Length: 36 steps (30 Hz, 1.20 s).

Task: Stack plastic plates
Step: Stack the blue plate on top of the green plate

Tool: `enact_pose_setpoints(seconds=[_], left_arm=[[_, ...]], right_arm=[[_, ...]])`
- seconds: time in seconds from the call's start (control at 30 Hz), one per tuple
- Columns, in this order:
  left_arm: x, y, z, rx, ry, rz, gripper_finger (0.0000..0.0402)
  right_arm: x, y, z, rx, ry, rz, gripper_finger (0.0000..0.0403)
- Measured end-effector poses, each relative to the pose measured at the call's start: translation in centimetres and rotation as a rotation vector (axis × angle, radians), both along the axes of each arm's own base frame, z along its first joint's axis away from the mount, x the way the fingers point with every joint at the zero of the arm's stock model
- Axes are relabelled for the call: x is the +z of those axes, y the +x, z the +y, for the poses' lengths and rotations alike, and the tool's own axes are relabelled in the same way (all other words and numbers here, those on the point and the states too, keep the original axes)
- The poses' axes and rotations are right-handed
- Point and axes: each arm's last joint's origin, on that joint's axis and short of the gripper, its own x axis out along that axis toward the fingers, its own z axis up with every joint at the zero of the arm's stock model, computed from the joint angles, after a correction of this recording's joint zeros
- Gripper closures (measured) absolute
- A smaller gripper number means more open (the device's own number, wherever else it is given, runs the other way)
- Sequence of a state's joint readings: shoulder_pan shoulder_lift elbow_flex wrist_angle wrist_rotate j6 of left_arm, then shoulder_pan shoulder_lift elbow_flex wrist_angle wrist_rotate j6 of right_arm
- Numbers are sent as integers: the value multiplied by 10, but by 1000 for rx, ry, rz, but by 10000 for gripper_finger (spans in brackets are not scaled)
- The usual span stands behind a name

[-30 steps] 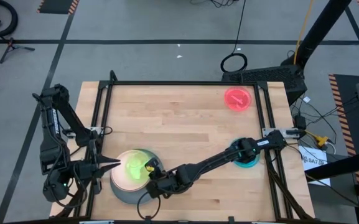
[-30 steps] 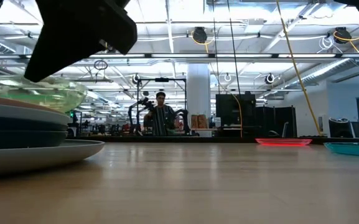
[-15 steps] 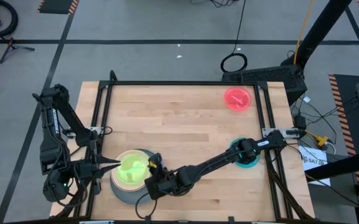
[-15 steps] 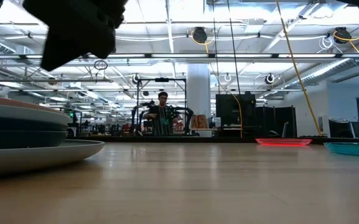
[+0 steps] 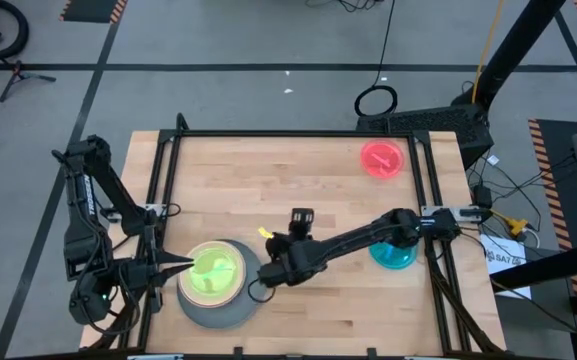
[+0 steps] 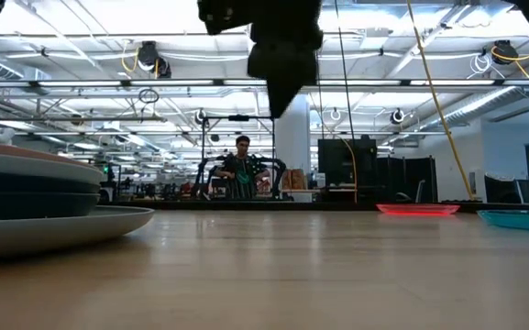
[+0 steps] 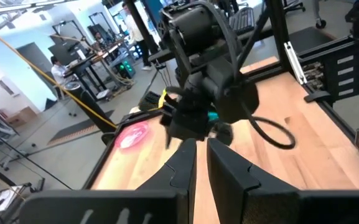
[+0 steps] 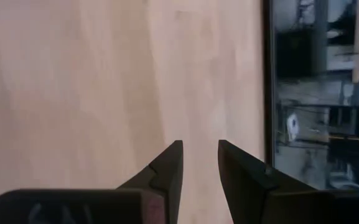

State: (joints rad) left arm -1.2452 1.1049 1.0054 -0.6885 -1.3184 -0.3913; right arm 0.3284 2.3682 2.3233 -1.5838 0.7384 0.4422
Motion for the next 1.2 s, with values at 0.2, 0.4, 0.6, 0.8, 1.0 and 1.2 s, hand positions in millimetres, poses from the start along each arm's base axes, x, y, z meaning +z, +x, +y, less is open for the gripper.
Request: enact_pose_setpoints(seconds=[0.2, 0.4, 0.6, 0.8, 1.0, 1.2], left_arm=[[0, 0, 0, -2, 11, 1, 355], [1, 0, 0, 4, -5, -6, 355], [1, 9, 5, 60, -21, -13, 355], [0, 27, 17, 176, -50, -16, 355], [-4, 46, 37, 299, -22, 16, 355], [-9, 55, 55, 400, 41, 55, 355]], right_arm=[[19, -49, -8, -6, 1, -89, 310], [6, -138, -34, -120, 145, -298, 310], [-27, -212, -57, -375, 581, -556, 310], [-36, -243, -62, -615, 799, -517, 310], [-37, -237, -56, -700, 866, -443, 310], [-47, -233, -52, -915, 794, -298, 310]])
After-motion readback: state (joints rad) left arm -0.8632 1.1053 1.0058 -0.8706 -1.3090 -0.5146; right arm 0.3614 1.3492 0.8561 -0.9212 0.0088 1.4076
